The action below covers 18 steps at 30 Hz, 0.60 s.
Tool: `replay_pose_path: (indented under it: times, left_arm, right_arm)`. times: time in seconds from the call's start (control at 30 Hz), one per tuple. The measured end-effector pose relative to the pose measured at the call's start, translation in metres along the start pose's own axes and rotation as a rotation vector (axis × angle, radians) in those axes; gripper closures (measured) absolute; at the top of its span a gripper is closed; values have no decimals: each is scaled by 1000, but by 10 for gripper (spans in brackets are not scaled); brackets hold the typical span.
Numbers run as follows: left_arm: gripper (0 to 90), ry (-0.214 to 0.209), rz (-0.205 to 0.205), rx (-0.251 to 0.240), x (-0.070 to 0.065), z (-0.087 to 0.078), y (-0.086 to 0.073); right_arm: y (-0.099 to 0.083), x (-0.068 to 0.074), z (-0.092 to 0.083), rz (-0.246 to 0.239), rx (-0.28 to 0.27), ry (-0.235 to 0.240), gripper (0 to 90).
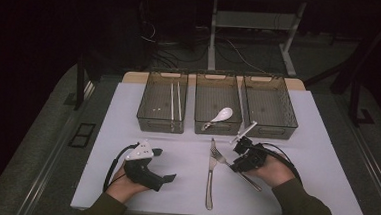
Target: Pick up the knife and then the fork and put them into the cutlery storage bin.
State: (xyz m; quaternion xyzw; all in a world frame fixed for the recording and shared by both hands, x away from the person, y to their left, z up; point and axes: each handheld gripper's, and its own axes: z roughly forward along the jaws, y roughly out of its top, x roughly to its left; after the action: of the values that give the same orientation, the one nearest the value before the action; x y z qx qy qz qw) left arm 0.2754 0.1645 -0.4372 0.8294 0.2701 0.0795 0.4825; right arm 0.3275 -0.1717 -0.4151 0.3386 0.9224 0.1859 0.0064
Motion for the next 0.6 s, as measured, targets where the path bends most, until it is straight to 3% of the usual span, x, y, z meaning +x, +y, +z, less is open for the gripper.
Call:
replay_pose_path:
  times: [0.23, 0.6]
  left_arm:
    - [0, -1, 2, -4, 0, -1, 0]
    - [0, -4, 3, -2, -1, 0, 1]
  right_arm:
    - [11, 2, 9, -20, 59, -18, 753]
    - [16, 6, 12, -65, 107, -59, 797]
